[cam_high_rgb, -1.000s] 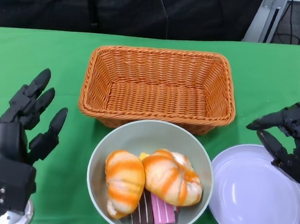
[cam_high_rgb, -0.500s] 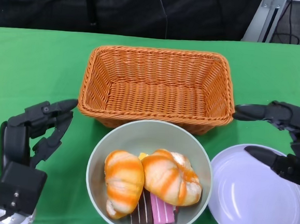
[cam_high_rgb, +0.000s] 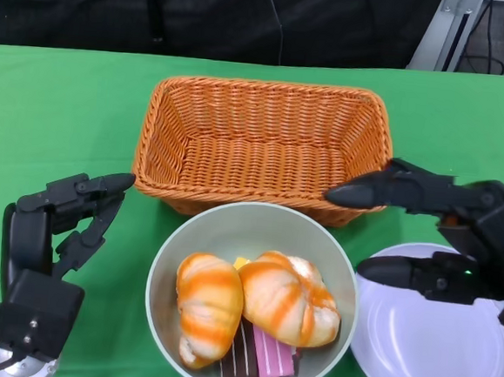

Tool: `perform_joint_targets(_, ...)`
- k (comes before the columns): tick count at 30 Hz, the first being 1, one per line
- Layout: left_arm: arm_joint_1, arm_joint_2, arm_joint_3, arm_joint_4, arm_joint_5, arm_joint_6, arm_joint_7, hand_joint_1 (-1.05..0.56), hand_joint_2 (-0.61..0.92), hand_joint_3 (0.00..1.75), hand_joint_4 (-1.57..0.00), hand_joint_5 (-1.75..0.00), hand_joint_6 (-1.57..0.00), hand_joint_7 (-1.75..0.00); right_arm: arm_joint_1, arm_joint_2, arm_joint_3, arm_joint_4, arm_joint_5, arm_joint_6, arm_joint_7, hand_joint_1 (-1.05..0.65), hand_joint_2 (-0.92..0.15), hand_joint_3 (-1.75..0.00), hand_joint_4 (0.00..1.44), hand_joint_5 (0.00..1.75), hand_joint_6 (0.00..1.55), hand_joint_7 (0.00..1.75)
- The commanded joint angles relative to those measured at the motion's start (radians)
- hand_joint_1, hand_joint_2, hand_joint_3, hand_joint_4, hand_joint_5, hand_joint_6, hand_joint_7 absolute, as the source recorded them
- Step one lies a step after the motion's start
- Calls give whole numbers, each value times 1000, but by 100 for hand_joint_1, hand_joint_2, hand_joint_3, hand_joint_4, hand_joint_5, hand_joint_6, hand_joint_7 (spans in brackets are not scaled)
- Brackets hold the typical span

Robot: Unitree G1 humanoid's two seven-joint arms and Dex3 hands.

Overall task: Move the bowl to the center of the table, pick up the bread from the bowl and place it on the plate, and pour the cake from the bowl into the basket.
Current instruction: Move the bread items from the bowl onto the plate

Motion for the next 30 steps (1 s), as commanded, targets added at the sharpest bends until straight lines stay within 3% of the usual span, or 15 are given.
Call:
perform_joint_targets(1,-7,20,2,12,-14,-20,6,-12,92,29,-110,-21,-115,-21,-33,-13,17,-31,-20,-19,3,-52,-88,0,57,75,77,10)
perform_joint_targets(14,-16,14,2,29,-38,-27,-27,-16,92,28,-109,-22,-114,-21,-123,-19,94,-84,-56,-35,31,-62,-91,0,63,68,78,5)
perform_joint_targets(21,-17,-4,6,26,-100,-17,-94,-20,92,28,-110,-27,-115,-25,-144,6,151,-55,-140,-119,16,-67,-92,-1,65,56,77,2)
perform_joint_targets(25,-12,-15,9,14,-155,-11,-167,-30,92,22,-92,-58,-103,-41,-151,15,177,-62,-198,-117,-3,-70,-91,-1,67,50,79,2)
perform_joint_targets(30,-10,-26,19,21,-210,-4,-240,-29,92,20,-86,-61,-98,-44,-159,12,207,-74,-265,-106,-22,-75,-92,-4,67,46,76,0)
